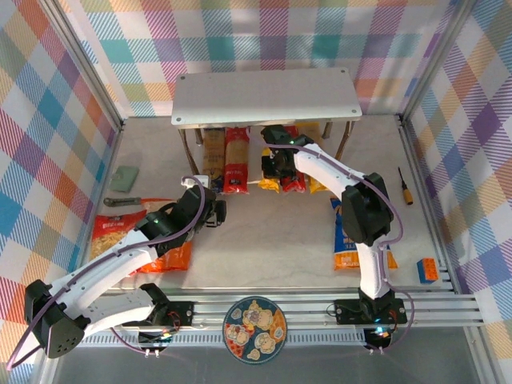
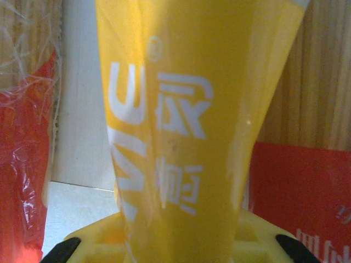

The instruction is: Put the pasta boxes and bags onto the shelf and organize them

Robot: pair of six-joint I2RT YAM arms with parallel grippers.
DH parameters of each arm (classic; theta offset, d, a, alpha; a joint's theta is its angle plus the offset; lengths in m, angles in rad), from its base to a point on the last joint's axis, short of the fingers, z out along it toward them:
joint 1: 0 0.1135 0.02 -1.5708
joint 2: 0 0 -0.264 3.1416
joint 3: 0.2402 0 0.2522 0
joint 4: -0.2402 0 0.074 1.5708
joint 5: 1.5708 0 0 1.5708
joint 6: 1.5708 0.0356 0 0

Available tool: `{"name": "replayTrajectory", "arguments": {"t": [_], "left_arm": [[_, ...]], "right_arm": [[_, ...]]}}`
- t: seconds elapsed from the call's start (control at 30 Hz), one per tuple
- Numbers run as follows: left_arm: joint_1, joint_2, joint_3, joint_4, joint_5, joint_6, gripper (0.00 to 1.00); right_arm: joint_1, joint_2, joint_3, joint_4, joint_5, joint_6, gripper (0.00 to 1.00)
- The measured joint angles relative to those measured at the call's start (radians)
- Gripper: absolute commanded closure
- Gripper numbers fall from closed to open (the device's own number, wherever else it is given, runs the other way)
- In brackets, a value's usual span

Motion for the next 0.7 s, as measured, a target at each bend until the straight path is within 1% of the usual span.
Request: {"name": "replayTrajectory", "arguments": {"t": [0.17,0.27,0.4,0.7], "left_arm": [[0.000,0.000,0.000,0.000,0.000,0.000,0.25],[0.000,0.000,0.000,0.000,0.000,0.000,0.25],[0.000,0.000,0.000,0.000,0.000,0.000,0.25],[0.000,-0.004,0.000,0.000,-0.002,0.000,0.25]], "right_arm": [[0.005,0.001,0.000,-0.002,-0.003,-0.002,0.91],[0.005,0.003,0.001,-0.010,-0.011,-0.005,0.88],[0.005,0.026,0.045,-0.045,-0.023,-0.005,0.86],[0.005,0.072,0.116,-0.076,-0.041,-0.008,0.72]]}}
